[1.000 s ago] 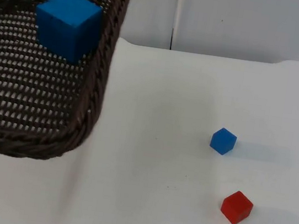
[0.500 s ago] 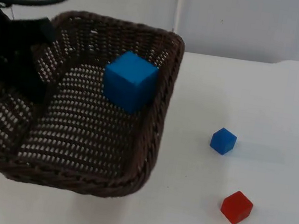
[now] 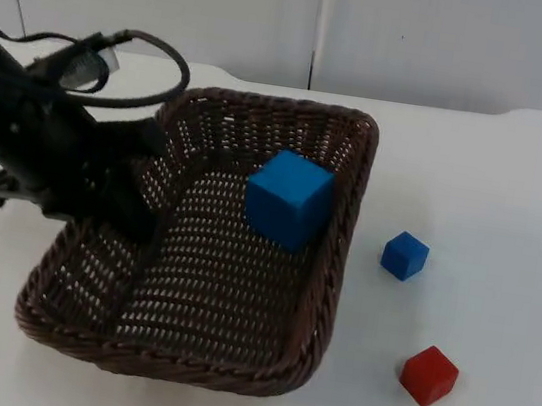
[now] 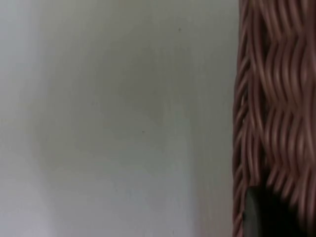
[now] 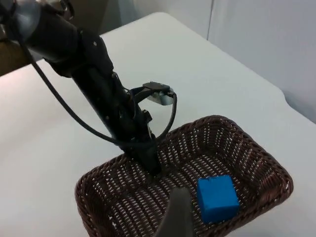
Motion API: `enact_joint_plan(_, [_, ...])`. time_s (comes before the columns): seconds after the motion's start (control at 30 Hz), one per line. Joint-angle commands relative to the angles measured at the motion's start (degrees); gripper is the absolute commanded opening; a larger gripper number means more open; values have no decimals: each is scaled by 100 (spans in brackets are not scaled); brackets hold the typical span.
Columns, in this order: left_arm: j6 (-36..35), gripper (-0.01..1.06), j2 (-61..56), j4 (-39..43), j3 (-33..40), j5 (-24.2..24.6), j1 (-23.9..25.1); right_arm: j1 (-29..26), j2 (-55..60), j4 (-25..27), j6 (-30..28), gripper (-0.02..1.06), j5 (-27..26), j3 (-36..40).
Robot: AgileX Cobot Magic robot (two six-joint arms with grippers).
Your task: Pick up the basket with the left hand and place the largest block into the basket with the right hand.
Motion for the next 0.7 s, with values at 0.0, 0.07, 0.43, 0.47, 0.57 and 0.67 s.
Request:
enact_joint_plan(0.0, [372,0,129,-530,-53,68,-43,-16,-66,-74,35,67,18,67])
enact_joint_plan(0.07, [543,0,280,-634,-53,68,-58,-16,-95,-86,35,67,-8,133])
enact_joint_plan(0.43, [751,2,433,-698,-53,-77,-83,-16,-95,-86,59,67,-38,271])
enact_joint_plan(0.47, [778,6,433,-698,-53,-77,-83,-16,-95,-86,59,67,-38,271])
enact_joint_plan(0.57, [792,20,433,-698,-53,-77,-83,-16,-95,-86,59,67,-38,271])
enact_joint_plan(0.67, [792,37,433,-677,-53,-77,-83,-16,-95,-86,59,67,-38,271])
